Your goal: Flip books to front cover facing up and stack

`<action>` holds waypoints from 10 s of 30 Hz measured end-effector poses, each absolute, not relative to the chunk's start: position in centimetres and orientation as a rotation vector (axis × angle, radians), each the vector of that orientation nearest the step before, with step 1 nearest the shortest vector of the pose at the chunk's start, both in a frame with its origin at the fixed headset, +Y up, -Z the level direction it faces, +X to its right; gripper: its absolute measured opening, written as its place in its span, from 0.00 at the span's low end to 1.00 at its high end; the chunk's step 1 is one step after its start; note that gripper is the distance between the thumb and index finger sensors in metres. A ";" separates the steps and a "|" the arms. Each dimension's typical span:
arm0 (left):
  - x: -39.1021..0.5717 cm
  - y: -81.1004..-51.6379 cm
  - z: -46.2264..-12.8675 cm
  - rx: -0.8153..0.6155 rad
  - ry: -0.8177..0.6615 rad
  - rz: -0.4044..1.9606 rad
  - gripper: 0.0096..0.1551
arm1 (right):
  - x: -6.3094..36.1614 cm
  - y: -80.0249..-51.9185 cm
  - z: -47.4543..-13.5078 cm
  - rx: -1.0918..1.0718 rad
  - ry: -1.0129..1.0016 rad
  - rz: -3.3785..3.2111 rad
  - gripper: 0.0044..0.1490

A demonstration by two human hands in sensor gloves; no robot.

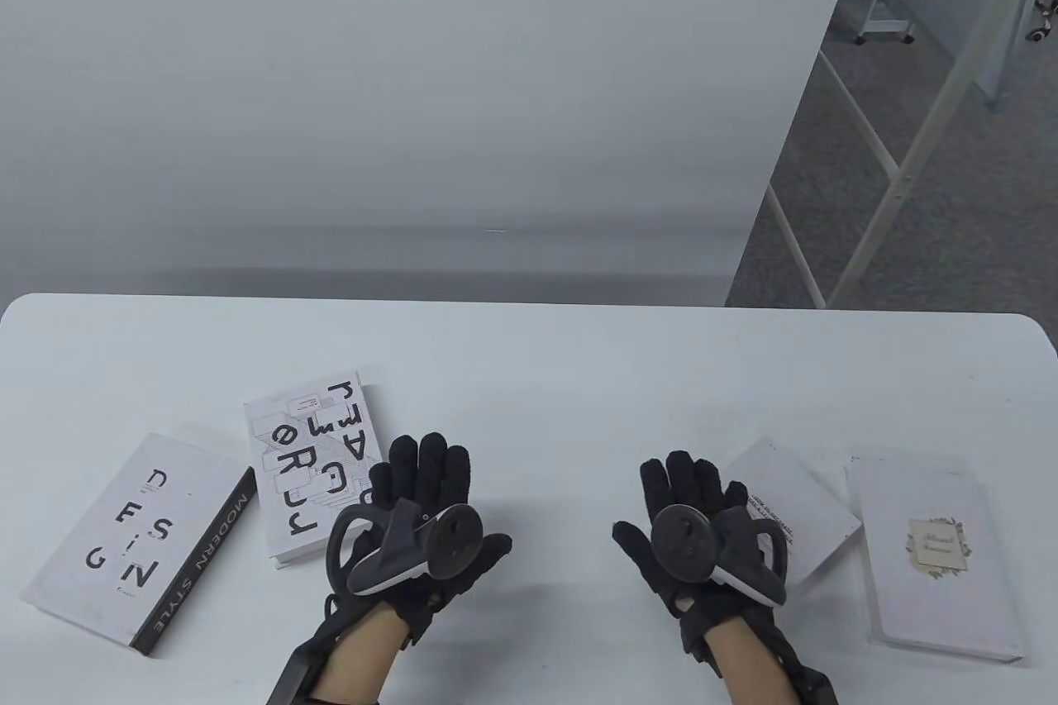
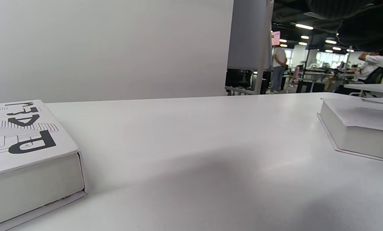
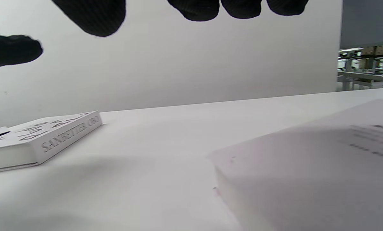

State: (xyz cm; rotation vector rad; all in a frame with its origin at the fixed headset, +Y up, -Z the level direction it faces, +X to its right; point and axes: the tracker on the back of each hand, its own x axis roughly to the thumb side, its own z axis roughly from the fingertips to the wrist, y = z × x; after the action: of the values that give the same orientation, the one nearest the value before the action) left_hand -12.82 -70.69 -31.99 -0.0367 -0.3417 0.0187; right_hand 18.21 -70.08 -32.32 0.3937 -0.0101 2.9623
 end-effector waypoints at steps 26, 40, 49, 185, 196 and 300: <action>-12.4 -71.9 -32.3 -0.066 -0.343 -0.036 0.64 | 29.3 -76.2 -32.8 -0.284 0.313 3.064 0.51; -12.4 -72.0 -32.4 -0.082 -0.346 -0.036 0.63 | 29.1 -77.0 -33.2 -0.108 0.407 2.969 0.48; -12.1 -72.2 -32.3 -0.085 -0.353 -0.043 0.63 | 26.1 -77.3 -33.4 0.210 0.479 2.921 0.47; -15.7 -69.0 -32.8 -0.069 -0.271 0.160 0.58 | 16.2 -74.3 -28.8 0.761 -0.348 2.740 0.46; -15.5 -65.3 -30.6 0.082 -0.300 0.075 0.71 | 18.6 -74.1 -29.8 0.264 -0.094 2.256 0.45; -13.5 -67.7 -31.3 -0.027 -0.367 0.019 0.65 | 40.0 -72.5 -32.0 -0.457 0.095 2.799 0.52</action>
State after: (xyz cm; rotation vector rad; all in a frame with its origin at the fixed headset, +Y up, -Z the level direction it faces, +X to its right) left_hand -13.47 -67.65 -31.34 -0.0275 -0.3667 0.0192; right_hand 39.95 -72.55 -32.03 -0.4570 0.0952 2.7995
